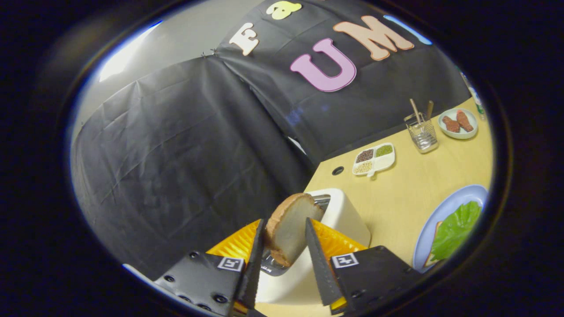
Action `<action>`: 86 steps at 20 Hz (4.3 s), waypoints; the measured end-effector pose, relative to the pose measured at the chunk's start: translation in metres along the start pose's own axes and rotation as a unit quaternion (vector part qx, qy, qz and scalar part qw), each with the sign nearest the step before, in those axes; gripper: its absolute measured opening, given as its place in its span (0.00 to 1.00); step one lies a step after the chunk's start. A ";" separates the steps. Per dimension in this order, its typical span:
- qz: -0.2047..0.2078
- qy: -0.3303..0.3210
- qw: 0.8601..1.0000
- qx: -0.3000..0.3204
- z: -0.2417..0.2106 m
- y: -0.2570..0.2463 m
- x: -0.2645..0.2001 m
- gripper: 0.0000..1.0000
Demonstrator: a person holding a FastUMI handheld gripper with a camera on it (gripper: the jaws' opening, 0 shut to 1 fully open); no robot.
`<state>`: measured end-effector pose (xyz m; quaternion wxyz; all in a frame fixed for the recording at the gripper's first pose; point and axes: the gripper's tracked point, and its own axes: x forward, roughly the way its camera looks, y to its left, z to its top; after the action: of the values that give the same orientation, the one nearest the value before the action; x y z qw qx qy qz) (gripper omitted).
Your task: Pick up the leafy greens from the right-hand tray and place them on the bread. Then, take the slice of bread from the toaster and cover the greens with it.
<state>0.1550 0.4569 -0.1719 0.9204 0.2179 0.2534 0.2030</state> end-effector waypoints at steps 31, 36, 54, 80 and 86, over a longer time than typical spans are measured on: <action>0.016 -0.152 0.988 0.024 0.110 -0.041 -0.135 0.08; -0.013 -0.169 0.982 0.081 0.111 -0.107 -0.172 0.08; -0.164 -0.062 0.975 0.137 0.002 -0.270 -0.148 0.09; -0.244 -0.149 0.944 -0.165 0.108 -0.286 -0.272 1.00; -0.224 -0.208 0.931 -0.199 0.170 -0.250 -0.311 1.00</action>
<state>0.0701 0.0500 -0.0484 0.9985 0.0054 0.0525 -0.0120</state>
